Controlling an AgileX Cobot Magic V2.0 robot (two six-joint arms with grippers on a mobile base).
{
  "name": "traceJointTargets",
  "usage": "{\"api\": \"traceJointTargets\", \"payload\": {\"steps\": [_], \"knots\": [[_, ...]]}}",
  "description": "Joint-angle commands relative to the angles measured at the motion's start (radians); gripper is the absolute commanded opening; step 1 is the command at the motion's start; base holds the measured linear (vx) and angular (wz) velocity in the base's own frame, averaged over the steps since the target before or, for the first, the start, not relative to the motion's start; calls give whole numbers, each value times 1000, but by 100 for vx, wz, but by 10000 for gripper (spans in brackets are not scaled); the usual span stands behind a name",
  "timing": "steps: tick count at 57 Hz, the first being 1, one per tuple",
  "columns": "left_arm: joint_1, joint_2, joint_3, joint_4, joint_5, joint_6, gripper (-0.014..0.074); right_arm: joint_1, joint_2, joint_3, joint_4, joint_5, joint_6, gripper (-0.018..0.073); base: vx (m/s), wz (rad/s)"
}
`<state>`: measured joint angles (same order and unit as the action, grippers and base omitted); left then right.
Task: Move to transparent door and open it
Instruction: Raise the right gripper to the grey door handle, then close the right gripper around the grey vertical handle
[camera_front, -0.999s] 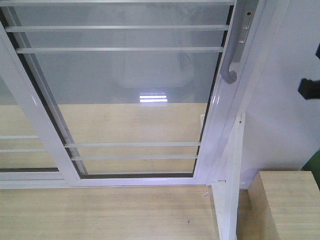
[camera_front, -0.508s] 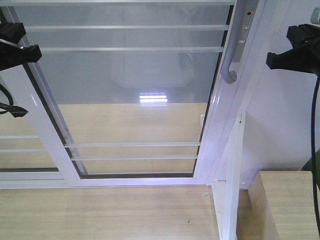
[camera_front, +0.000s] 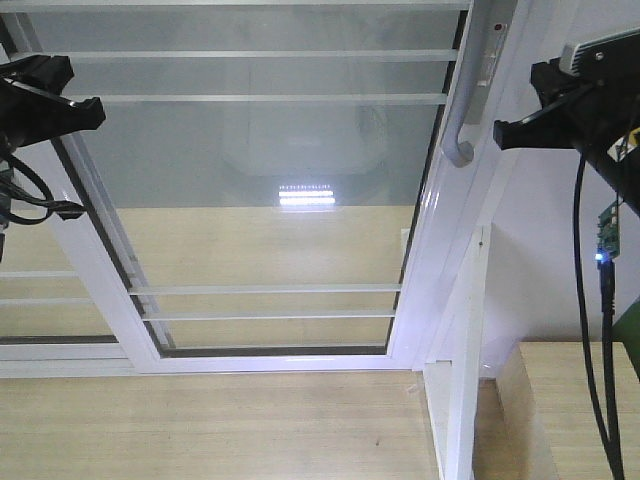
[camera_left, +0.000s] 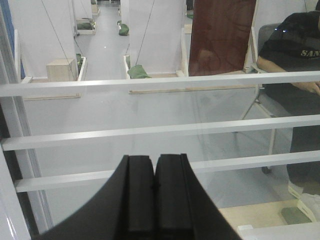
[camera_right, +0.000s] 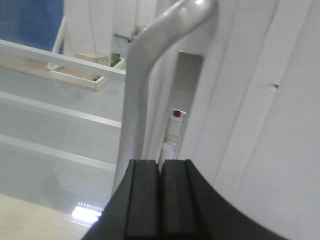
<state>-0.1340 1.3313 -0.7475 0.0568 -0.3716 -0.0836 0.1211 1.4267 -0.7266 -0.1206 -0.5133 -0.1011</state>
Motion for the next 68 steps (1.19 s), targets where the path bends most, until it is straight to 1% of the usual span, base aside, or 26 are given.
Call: {"api": "traceJointTargets", "payload": {"steps": [1, 5, 11, 13, 20, 25, 29, 33, 39, 48, 52, 59, 68], "knots": [[-4, -18, -39, 0, -114, 0, 113, -4, -20, -35, -133, -167, 83, 57, 0, 0], [-4, -18, -39, 0, -118, 0, 174, -4, -15, -35, -178, -198, 144, 101, 0, 0], [-4, -18, -39, 0, -118, 0, 286, -4, -15, -35, -187, -184, 211, 196, 0, 0], [-4, -18, -39, 0, -118, 0, 339, -4, -15, -35, -187, -176, 218, 241, 0, 0], [-4, -18, -39, -2, -118, 0, 484, -4, -15, -35, -181, -150, 221, 430, 0, 0], [-4, -18, -39, -3, -118, 0, 559, -4, -15, -35, -163, -150, 221, 537, 0, 0], [-4, -18, -39, -3, -118, 0, 596, -4, -10, -35, -130, -160, 221, 592, 0, 0], [-4, -18, -39, -3, -119, 0, 605, -4, 5, -35, -110, -181, 221, 610, 0, 0], [-4, -12, -39, -3, -128, 0, 598, -4, 53, -52, -103, -198, 221, 599, 0, 0], [-4, 8, -39, -4, -147, 0, 587, -4, 156, -123, -106, -198, 221, 581, 0, 0], [-4, 14, -39, -17, -149, 0, 587, -4, 201, -163, -106, -197, 221, 581, 0, 0], [-4, 31, -39, -66, -162, 0, 587, -4, 275, -233, -106, -196, 221, 581, 0, 0], [-4, 42, -39, -63, -170, 12, 587, -4, 352, -310, -108, -197, 221, 581, 0, 0]]}}
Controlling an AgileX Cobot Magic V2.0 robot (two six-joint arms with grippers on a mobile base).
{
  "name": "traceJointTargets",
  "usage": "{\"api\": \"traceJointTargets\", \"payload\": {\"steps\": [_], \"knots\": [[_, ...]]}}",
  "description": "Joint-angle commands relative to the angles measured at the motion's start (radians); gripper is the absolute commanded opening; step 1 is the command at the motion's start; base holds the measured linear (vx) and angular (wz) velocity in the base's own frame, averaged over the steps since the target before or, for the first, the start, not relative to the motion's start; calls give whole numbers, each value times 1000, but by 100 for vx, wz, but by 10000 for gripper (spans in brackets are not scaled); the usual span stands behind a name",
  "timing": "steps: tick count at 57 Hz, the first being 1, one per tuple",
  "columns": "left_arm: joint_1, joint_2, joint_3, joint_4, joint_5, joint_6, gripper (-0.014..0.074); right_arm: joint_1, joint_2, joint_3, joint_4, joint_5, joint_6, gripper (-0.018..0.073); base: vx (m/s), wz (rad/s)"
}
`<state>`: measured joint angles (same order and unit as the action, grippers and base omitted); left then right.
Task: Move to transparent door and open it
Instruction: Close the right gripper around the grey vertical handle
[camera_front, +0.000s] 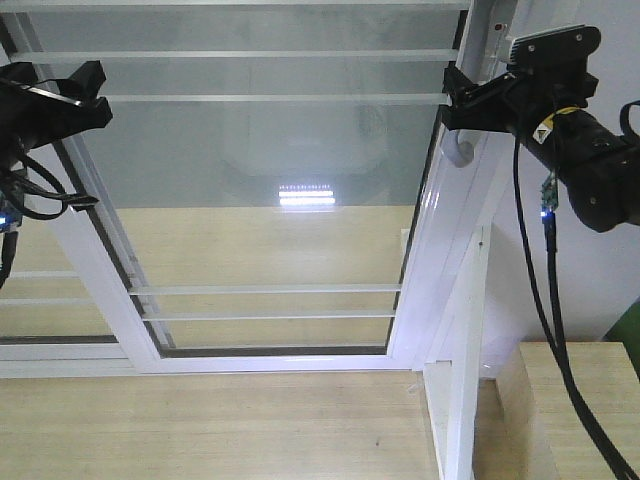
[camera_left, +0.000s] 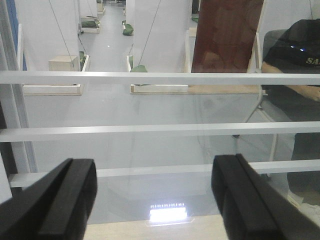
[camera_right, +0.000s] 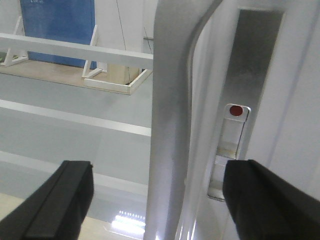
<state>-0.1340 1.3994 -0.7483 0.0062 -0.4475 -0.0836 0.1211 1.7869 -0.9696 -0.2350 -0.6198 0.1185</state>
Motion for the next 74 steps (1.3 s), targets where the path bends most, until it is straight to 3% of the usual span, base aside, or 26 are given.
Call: {"api": "traceJointTargets", "payload": {"steps": [1, 33, 39, 52, 64, 74], "knots": [[-4, -26, -39, -13, -94, 16, 587, -4, -2, -74, 5, -91, 1, 581, 0, 0], [-4, -26, -39, -13, -103, 27, 587, -4, 142, -211, 6, -108, 1, 558, 0, 0], [-4, -26, -39, -13, -103, 27, 587, -4, 142, -211, 6, -115, 1, 442, 0, 0], [-4, -26, -39, -13, -103, 27, 587, 15, 140, -211, -18, -121, 22, -11, 0, 0], [-4, -26, -39, -13, -104, 27, 587, 115, 140, -211, -130, -136, 32, -12, 0, 0], [-4, -26, -39, -13, -103, 27, 587, 238, 140, -211, -138, -153, 30, -9, 0, -1]]}}
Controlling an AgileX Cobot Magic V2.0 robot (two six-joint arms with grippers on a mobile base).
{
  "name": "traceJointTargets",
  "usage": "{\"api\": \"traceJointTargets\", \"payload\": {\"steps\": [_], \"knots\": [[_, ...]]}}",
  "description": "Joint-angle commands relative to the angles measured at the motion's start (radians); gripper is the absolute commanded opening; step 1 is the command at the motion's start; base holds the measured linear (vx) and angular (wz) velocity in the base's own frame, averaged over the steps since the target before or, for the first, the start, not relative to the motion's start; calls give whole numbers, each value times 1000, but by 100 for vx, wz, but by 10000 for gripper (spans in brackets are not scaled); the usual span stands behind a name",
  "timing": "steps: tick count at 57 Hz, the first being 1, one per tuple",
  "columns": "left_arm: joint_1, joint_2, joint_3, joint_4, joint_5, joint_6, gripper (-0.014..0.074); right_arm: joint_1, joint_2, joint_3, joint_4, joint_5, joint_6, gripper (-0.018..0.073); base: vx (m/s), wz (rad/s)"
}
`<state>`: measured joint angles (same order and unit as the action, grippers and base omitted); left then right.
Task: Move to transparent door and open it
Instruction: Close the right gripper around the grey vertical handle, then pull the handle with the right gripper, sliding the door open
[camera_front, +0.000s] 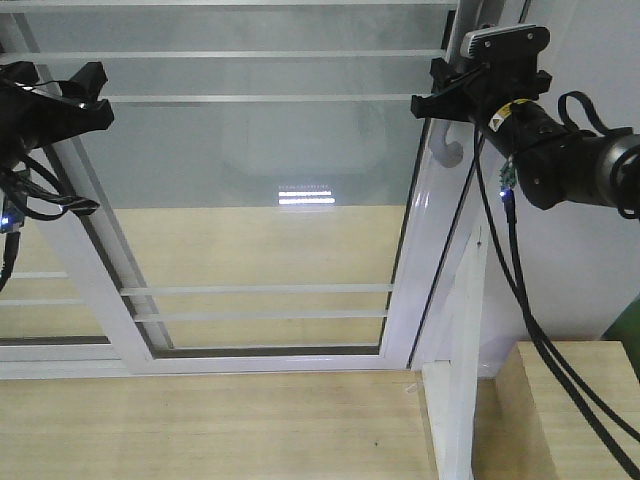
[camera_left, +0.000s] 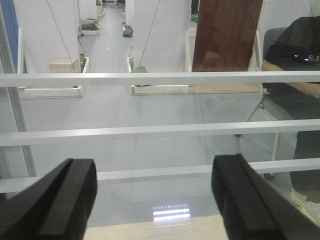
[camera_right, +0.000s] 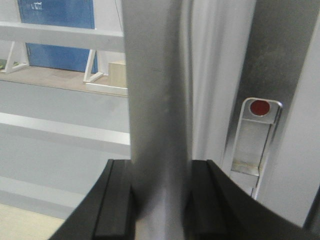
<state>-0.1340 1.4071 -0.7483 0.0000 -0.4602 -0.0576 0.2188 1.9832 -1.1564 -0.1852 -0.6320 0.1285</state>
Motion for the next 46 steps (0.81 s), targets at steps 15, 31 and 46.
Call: {"api": "traceJointTargets", "payload": {"steps": [15, 31, 46], "knots": [[-4, -34, -39, -7, -86, 1, 587, 264, -57, -24, -186, -169, 15, -9, 1, -3], [-4, -35, -39, -7, -71, 1, 587, 315, -57, -24, -189, -167, 15, -6, 1, 4], [-4, -36, -39, -7, -75, 0, 587, 318, -58, -23, -210, -188, 19, -6, -1, -2]]}}
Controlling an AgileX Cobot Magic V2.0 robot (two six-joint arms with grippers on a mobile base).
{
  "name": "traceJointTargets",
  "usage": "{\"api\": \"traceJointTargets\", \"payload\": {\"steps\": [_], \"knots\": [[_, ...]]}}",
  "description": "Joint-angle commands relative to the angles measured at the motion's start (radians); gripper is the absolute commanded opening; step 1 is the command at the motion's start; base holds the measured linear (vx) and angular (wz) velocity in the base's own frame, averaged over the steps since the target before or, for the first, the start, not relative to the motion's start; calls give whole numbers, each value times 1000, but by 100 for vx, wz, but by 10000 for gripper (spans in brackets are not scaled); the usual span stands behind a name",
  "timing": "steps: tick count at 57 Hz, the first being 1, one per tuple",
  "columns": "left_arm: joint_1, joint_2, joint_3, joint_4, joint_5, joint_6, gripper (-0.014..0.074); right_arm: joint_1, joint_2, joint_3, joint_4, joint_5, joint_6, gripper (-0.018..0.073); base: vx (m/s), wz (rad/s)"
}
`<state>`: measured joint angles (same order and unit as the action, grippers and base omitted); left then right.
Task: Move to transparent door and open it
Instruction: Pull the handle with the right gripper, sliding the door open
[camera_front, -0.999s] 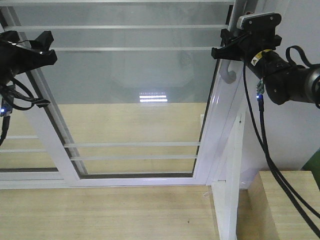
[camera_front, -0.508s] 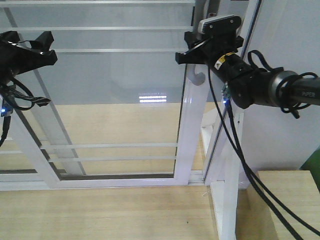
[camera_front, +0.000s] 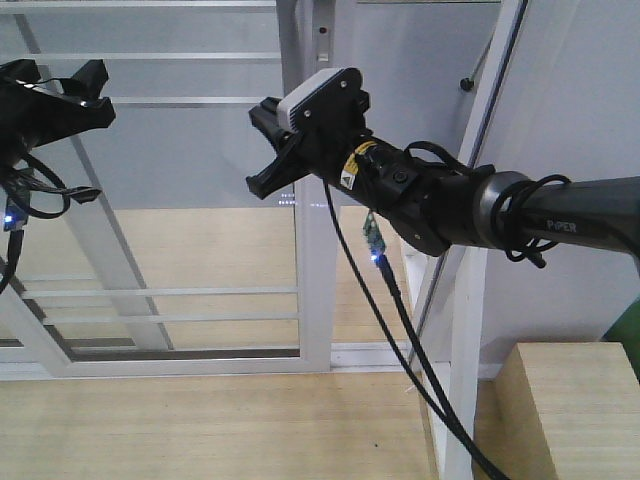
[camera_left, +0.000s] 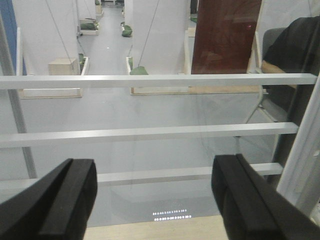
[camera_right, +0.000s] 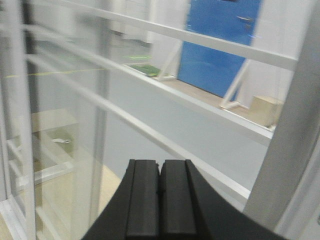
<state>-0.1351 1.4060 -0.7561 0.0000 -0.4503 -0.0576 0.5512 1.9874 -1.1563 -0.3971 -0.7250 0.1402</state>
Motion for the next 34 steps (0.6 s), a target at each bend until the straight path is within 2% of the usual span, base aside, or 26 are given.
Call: {"api": "traceJointTargets", "payload": {"steps": [1, 10, 17, 23, 29, 34], "knots": [[-3, -34, -31, -7, -85, 0, 587, -14, -62, -23, 0, -97, 7, -6, -2, -1], [-3, -34, -31, -7, -79, 0, 587, -19, -77, -23, 8, -93, 1, -6, -1, 0], [-3, -34, -31, 0, -59, 1, 587, -47, -113, -23, 11, -37, -5, -6, 0, 0], [-3, -34, -31, 12, -40, 1, 587, -92, -180, -23, 13, 93, 7, -6, 0, 0], [-3, -34, -31, 74, -10, 0, 587, -146, -272, -21, 14, 286, 8, -6, 0, 0], [-4, -34, -31, 113, -3, -11, 587, -187, -340, 1, 14, 369, 7, -6, 0, 0]]}}
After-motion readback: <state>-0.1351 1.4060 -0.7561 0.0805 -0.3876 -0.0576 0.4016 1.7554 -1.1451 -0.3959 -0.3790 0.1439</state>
